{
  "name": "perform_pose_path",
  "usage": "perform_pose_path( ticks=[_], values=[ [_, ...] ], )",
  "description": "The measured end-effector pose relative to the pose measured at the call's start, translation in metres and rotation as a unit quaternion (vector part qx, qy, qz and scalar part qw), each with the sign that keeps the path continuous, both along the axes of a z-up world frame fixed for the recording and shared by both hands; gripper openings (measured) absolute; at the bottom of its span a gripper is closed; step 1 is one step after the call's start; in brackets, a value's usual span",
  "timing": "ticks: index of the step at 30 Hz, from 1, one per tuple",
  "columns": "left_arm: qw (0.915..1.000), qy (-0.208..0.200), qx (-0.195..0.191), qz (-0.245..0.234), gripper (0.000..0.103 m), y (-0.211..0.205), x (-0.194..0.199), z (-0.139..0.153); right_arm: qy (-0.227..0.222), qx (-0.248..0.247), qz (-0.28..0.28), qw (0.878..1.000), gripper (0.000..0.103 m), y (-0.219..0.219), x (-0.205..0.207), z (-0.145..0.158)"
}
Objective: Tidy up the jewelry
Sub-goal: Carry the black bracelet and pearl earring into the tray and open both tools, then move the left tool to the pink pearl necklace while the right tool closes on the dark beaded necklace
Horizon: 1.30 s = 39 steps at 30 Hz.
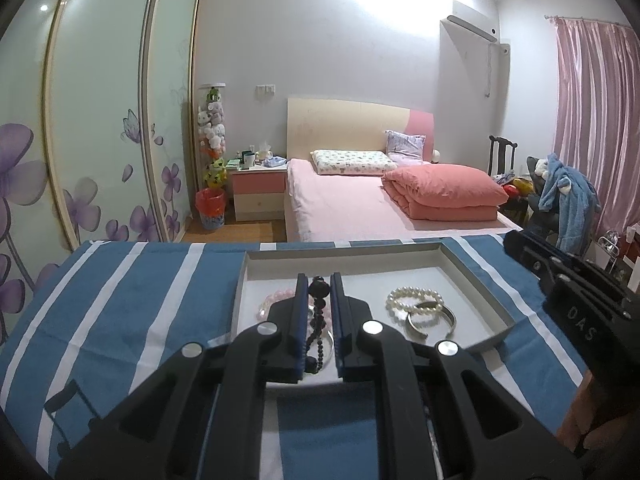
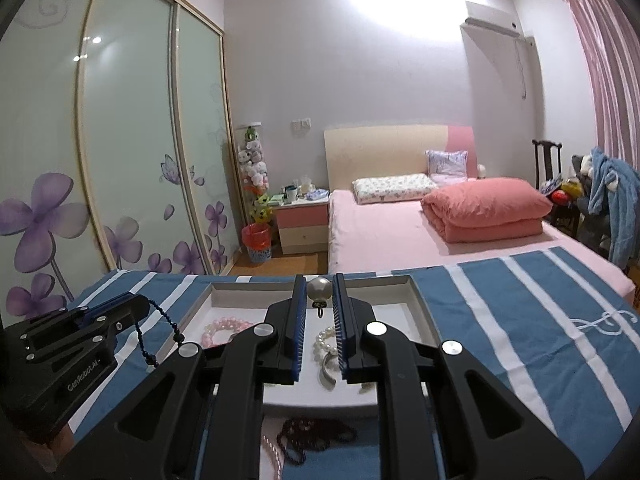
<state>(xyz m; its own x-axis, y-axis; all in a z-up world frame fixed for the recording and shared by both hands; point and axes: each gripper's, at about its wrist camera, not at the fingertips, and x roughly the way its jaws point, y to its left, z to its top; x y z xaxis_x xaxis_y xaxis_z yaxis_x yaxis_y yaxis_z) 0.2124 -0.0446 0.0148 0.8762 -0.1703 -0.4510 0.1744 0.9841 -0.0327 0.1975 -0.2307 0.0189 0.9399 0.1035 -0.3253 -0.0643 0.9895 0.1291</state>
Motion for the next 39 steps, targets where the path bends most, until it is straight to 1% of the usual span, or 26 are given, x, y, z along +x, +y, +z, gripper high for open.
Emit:
perform_pose_path(
  ticks=[10, 17, 20, 22, 24, 25, 26, 32, 34, 39],
  values=[
    [0.999, 0.044, -0.008, -0.002, 0.012, -0.005, 0.059, -0.019, 0.072, 0.027, 0.009, 0.997, 0.014, -0.004, 0.06, -0.026],
    [0.9975, 0.069, -0.012, -0.004, 0.012, -0.008, 0.086, -0.033, 0.116, 0.044, 0.013, 0.992, 0.014, 0.001, 0.086, -0.042],
    [0.997, 0.077, -0.01, -0.005, 0.012, -0.01, 0.09, -0.038, 0.136, 0.051, 0.018, 0.989, 0.014, 0.0, 0.094, -0.049],
    [0.996, 0.087, -0.016, -0.008, 0.013, -0.01, 0.095, -0.042, 0.15, 0.057, 0.023, 0.987, 0.015, 0.0, 0.096, -0.052],
    [0.9954, 0.092, -0.025, -0.009, 0.016, -0.007, 0.096, -0.043, 0.157, 0.06, 0.025, 0.986, 0.023, -0.002, 0.094, -0.054],
    [0.9953, 0.092, -0.027, -0.009, 0.019, -0.006, 0.096, -0.044, 0.156, 0.061, 0.023, 0.986, 0.029, -0.003, 0.094, -0.053],
    [0.9953, 0.092, -0.03, -0.009, 0.021, -0.005, 0.095, -0.043, 0.155, 0.062, 0.02, 0.986, 0.03, -0.005, 0.091, -0.053],
    [0.9949, 0.09, -0.046, -0.002, 0.026, 0.007, 0.085, -0.037, 0.152, 0.074, 0.012, 0.986, 0.03, -0.017, 0.081, -0.049],
    [0.995, 0.089, -0.045, 0.001, 0.027, 0.01, 0.078, -0.034, 0.15, 0.076, 0.011, 0.986, 0.03, -0.02, 0.078, -0.047],
    [0.9948, 0.092, -0.043, -0.001, 0.028, 0.013, 0.056, -0.033, 0.149, 0.077, 0.009, 0.986, 0.03, -0.025, 0.065, -0.044]
  ],
)
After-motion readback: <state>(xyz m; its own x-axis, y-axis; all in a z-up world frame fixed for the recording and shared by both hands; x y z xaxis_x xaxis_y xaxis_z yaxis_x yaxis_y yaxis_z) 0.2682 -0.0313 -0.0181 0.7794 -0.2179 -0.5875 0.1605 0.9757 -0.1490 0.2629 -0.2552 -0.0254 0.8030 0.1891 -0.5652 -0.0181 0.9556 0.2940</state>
